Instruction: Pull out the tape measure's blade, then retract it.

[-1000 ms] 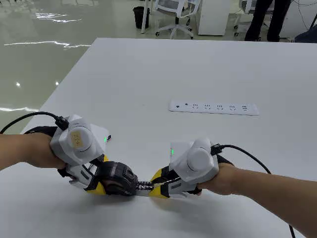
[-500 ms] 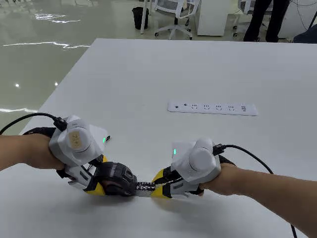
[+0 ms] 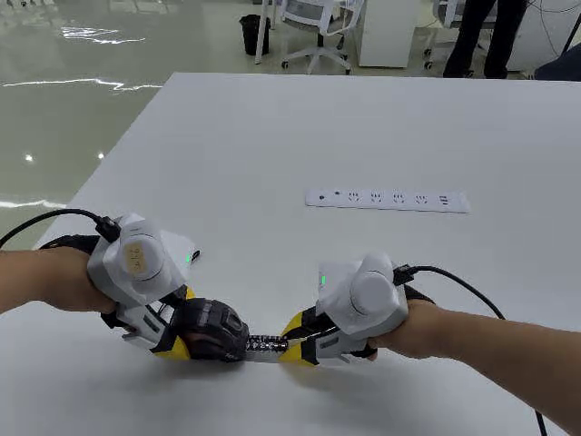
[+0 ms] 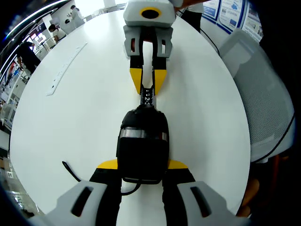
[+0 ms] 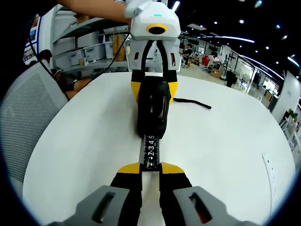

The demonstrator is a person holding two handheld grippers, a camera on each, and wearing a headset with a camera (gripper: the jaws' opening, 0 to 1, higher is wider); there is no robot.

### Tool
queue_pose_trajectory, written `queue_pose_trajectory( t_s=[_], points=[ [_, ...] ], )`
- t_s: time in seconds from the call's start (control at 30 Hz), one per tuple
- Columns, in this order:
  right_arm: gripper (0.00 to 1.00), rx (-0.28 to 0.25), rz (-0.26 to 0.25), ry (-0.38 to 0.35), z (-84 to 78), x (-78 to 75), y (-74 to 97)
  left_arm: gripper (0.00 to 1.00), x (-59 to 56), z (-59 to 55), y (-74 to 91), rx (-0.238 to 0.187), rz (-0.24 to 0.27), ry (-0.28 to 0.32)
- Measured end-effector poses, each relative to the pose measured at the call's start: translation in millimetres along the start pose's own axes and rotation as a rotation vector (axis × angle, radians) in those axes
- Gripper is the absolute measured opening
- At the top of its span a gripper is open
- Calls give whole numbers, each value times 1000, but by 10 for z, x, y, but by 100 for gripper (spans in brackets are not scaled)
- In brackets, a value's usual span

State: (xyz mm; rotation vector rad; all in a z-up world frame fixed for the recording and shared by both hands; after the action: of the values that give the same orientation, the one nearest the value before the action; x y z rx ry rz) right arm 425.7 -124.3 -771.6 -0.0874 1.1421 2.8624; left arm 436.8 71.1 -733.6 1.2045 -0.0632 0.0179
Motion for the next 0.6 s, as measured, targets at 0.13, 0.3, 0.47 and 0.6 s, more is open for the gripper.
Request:
queue_pose_trajectory(
  t_s=[0.13, 0.3, 0.47, 0.6],
  points=[
    [12, 2, 0, -1, -10, 4, 7, 28, -2, 1, 0, -1, 0, 0],
    [12, 3, -1, 0, -22, 1, 24, 28, -2, 1, 3, 0, -1, -1],
    [12, 4, -1, 1, -24, 3, 41, 28, 2, -1, 7, 2, -1, -1],
    [12, 5, -2, 1, -29, 3, 51, 28, 2, -3, 10, 3, 0, -1]
  ],
)
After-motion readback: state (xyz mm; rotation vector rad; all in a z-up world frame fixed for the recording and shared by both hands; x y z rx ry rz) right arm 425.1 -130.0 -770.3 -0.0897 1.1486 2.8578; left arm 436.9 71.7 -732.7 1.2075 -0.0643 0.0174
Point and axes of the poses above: the centre of the closed fingertips' face, and the gripper's own axes: y roughly backward along the fingers, x roughly to its left, z roughly out of its top, the point moved 9 cm from there along y, roughly backward along the fingers, and after that the axes turned 2 degrees about x, right-handed, at the moved point
